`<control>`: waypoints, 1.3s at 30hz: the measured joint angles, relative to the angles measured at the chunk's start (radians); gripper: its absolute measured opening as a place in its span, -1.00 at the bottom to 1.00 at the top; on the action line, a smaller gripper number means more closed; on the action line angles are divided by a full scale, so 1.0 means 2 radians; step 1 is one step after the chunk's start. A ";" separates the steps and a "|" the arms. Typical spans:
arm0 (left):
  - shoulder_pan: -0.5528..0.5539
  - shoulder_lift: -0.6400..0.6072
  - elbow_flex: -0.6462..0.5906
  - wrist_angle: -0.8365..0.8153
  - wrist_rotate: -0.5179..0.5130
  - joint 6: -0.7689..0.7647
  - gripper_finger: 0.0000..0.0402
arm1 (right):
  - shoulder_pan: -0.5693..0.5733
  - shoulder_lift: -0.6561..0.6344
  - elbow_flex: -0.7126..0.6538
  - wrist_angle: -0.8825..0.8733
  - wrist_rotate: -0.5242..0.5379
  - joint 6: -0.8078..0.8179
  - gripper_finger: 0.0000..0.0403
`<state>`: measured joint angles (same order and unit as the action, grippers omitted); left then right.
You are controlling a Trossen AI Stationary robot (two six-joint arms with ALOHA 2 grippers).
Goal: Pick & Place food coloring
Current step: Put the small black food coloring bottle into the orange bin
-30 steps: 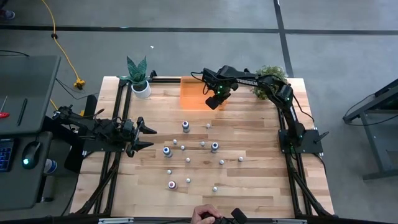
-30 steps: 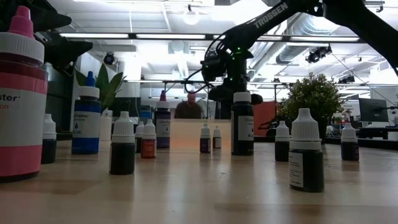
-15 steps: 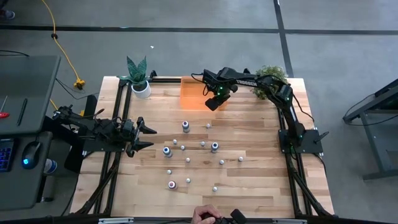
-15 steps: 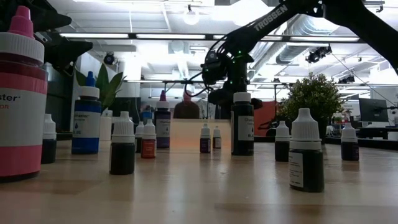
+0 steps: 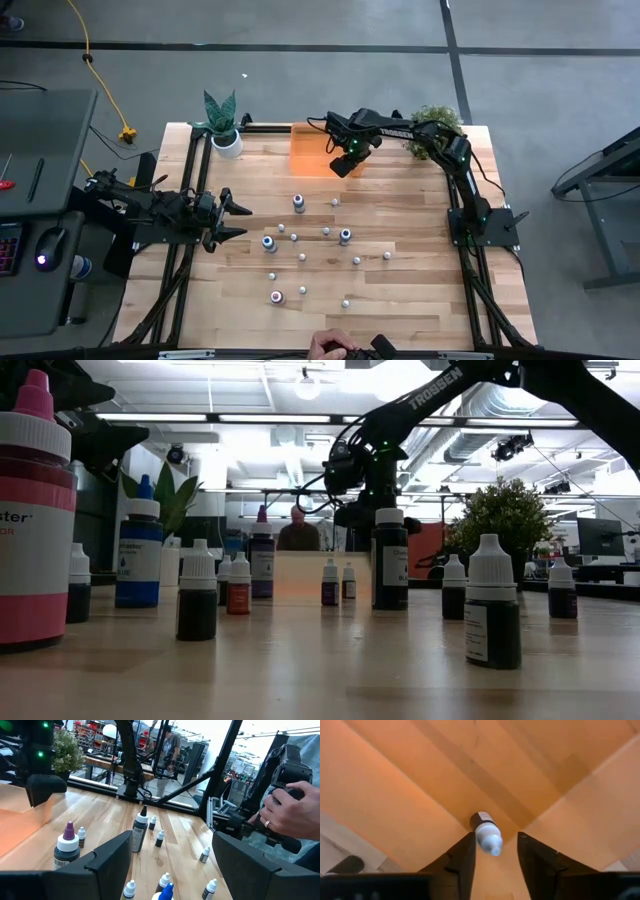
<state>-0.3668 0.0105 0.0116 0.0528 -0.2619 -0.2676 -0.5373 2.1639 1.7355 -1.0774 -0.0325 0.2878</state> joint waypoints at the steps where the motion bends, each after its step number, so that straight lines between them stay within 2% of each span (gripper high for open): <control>1: 0.000 0.000 0.000 0.000 0.000 0.000 0.35 | 0.000 0.000 0.000 0.000 0.000 0.000 -0.27; 7: 0.000 0.000 0.000 0.000 0.000 0.000 0.35 | 0.000 0.000 0.001 0.002 0.000 0.000 -0.11; 19: 0.000 0.000 0.000 0.000 0.000 0.000 0.35 | 0.000 -0.003 0.003 0.009 -0.003 0.001 -0.09; 24: 0.000 0.000 0.000 0.000 0.000 0.000 0.35 | 0.000 -0.005 0.024 0.009 0.001 0.001 -0.09; 32: 0.000 0.000 0.000 0.000 0.000 0.000 0.35 | 0.010 -0.006 0.117 -0.037 0.004 0.000 -0.09; 39: 0.000 0.000 0.000 0.000 0.000 0.000 0.35 | 0.030 -0.006 0.242 -0.132 0.054 -0.028 -0.09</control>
<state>-0.3666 0.0107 0.0116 0.0528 -0.2619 -0.2676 -0.4766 2.1509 2.2203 -1.3424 0.0757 0.2311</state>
